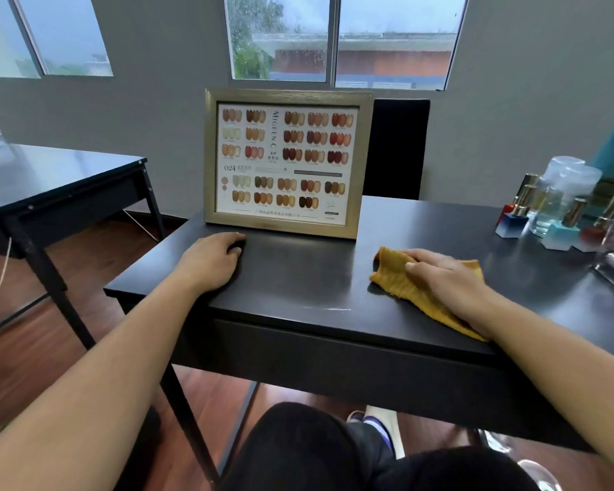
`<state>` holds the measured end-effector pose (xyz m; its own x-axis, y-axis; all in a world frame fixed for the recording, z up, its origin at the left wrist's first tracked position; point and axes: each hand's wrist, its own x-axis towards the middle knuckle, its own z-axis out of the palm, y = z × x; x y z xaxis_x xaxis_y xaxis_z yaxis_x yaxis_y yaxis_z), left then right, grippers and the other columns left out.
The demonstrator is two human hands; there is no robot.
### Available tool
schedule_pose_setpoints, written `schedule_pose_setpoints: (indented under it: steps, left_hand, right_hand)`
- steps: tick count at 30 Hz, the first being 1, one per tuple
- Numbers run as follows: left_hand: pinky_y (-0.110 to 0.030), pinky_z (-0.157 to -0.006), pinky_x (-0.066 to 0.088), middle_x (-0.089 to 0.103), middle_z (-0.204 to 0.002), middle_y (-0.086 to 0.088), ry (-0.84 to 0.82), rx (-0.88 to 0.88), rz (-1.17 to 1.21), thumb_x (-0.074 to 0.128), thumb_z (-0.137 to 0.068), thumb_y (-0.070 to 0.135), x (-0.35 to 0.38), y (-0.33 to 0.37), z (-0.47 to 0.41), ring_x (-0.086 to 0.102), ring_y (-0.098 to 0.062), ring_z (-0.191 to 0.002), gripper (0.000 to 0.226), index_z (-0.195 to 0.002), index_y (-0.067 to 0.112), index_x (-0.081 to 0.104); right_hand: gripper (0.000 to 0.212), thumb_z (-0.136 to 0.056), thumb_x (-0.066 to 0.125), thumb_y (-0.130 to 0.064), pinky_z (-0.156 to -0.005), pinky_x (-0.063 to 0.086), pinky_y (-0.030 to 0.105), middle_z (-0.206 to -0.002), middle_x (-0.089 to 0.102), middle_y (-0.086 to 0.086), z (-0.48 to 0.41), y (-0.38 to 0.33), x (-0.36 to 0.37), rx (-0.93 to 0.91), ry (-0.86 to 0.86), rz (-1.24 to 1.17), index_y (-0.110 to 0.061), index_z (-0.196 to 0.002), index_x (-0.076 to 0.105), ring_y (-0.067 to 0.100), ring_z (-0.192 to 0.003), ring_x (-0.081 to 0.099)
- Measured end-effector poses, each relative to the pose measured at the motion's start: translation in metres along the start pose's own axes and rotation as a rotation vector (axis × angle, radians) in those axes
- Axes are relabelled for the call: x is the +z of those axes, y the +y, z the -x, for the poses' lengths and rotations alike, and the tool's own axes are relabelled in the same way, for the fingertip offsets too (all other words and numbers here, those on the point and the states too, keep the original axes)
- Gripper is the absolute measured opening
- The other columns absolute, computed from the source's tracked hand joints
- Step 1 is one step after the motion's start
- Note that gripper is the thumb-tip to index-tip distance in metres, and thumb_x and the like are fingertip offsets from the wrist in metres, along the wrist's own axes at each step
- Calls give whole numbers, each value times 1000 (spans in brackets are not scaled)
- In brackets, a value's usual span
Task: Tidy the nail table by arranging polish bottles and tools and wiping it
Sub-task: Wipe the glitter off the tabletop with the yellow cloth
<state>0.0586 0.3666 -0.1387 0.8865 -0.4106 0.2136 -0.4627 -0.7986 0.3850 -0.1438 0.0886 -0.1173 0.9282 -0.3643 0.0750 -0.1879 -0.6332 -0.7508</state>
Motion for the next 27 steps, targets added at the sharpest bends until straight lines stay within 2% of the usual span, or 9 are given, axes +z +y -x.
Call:
schedule_pose_setpoints:
  steps: [2,3,5,9,17,20,23,27]
  left_hand:
    - [-37,-107,32,48,-142,0,1,1,-13,40,-96,22,1,0,-1,41,-24,-131,39,-135,26,46]
    - [-38,-108,32,48,-142,0,-1,1,-17,40,-96,22,1,1,-2,41,-25,-131,39,-135,26,46]
    - [-38,-108,32,47,-142,0,-4,1,-19,39,-96,22,2,1,-2,40,-25,-131,40,-135,26,46]
    - [-37,-108,31,47,-142,0,-4,7,-21,39,-96,21,2,1,-2,40,-25,-131,40,-135,26,45]
    - [-36,-107,31,46,-143,1,-10,1,-19,39,-97,22,2,1,-2,40,-23,-131,40,-136,26,45]
    - [-35,-107,31,44,-144,1,-11,12,-20,39,-97,21,2,1,-3,40,-23,-132,40,-137,25,44]
    - [-36,-107,31,45,-144,1,-16,15,-17,39,-97,22,2,0,-3,39,-23,-132,40,-137,25,44]
    - [-36,-108,31,45,-144,2,-9,15,-8,39,-97,22,2,-2,-3,40,-23,-132,40,-136,26,45]
  right_hand:
    - [43,-98,33,-41,-117,12,38,-151,35,-3,1,-1,8,85,-7,225,-34,-140,40,15,-142,24]
    - [51,-97,29,-45,-118,1,42,-156,24,-2,1,-4,14,120,-10,287,-31,-146,29,14,-145,12]
    - [59,-96,25,-49,-116,-6,45,-159,14,-2,1,-16,31,155,1,344,-27,-150,17,15,-147,3]
    - [63,-95,24,-52,-114,-8,49,-160,8,-3,-5,-46,71,103,-29,400,-24,-151,13,18,-147,1]
    - [62,-97,23,-45,-114,-9,51,-160,7,-1,-26,-93,127,-47,-135,427,-19,-151,10,20,-147,0]
    - [56,-99,26,-37,-114,-7,51,-160,7,-5,-26,-91,124,-192,-222,449,-23,-151,12,16,-147,1]
    - [51,-101,27,-31,-116,-5,44,-159,9,-10,-19,-80,104,-329,-325,441,-30,-150,15,9,-146,2]
    - [49,-101,30,-35,-117,-1,34,-157,16,-15,-11,-54,66,-378,-349,464,-37,-148,17,5,-145,8]
